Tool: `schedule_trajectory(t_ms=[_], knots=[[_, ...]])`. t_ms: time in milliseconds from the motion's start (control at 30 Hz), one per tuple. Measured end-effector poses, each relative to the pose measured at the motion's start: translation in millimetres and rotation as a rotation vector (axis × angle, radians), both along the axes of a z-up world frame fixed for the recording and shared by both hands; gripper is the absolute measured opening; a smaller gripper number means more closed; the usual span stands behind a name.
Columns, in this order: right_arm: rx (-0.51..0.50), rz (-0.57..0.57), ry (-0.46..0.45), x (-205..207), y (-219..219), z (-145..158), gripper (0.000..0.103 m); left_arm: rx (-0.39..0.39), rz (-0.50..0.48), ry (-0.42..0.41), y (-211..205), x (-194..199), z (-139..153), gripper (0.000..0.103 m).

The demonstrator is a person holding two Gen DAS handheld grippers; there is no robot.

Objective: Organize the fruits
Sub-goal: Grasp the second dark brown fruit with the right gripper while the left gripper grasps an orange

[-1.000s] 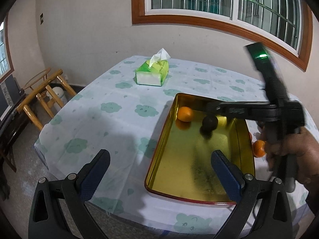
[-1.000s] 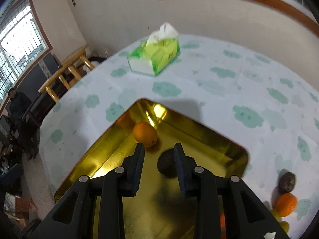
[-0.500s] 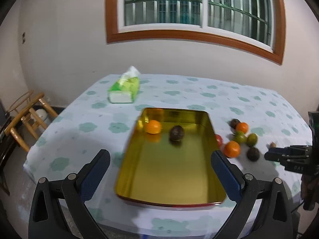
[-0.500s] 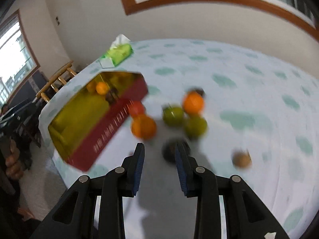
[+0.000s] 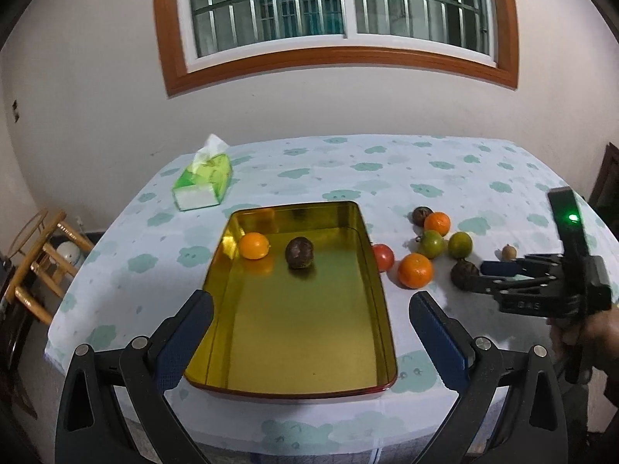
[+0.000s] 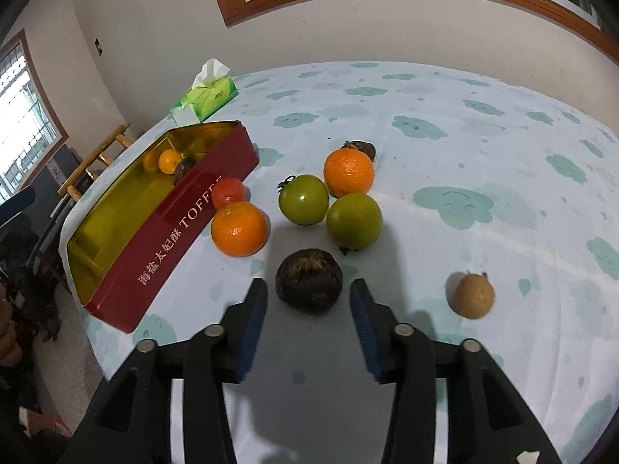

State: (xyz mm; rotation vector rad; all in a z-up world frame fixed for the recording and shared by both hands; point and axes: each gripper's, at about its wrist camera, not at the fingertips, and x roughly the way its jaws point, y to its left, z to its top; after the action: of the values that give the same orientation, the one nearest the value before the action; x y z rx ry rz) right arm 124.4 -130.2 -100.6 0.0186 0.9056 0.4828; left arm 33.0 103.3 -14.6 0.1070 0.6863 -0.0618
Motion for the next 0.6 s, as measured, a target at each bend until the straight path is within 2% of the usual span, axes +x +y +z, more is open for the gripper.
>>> schedule_trajectory(t_ms=[67, 133, 233, 300, 367, 433, 500, 600], knots=[[-0.006, 0.007, 0.001, 4.1, 4.6, -4.2, 0.045, 0.000, -0.028, 0.009, -3.1, 3.7, -0.3, 0.101], [-0.030, 0.005, 0.001, 8.1, 7.6, -8.9, 0.036, 0.002, -0.079, 0.022, -9.2, 9.1, -0.7, 0.101], [-0.014, 0.004, 0.000, 6.9, 2.4, -6.9, 0.034, 0.006, -0.209, 0.042, -23.3, 20.2, 2.6, 0.101], [0.012, -0.017, -0.035, -1.1, -10.7, 1.1, 0.034, 0.018, -0.311, 0.048, -34.4, 26.9, 5.5, 0.101], [0.022, -0.055, -0.070, -10.3, -31.0, 10.6, 0.034, 0.065, -0.440, 0.068, -51.5, 41.2, 5.0, 0.101], [0.018, -0.098, -0.103, -17.5, -53.9, 18.0, 0.034, 0.124, -0.520, 0.067, -66.3, 51.6, 3.2, 0.101], [-0.008, -0.139, -0.124, -22.7, -76.9, 22.1, 0.035, 0.155, -0.651, 0.126, -82.3, 68.9, -3.2, 0.101], [-0.023, -0.204, -0.122, -24.9, -107.1, 20.5, 0.035, 0.250, -0.757, 0.189, -107.0, 94.6, -17.4, 0.097]])
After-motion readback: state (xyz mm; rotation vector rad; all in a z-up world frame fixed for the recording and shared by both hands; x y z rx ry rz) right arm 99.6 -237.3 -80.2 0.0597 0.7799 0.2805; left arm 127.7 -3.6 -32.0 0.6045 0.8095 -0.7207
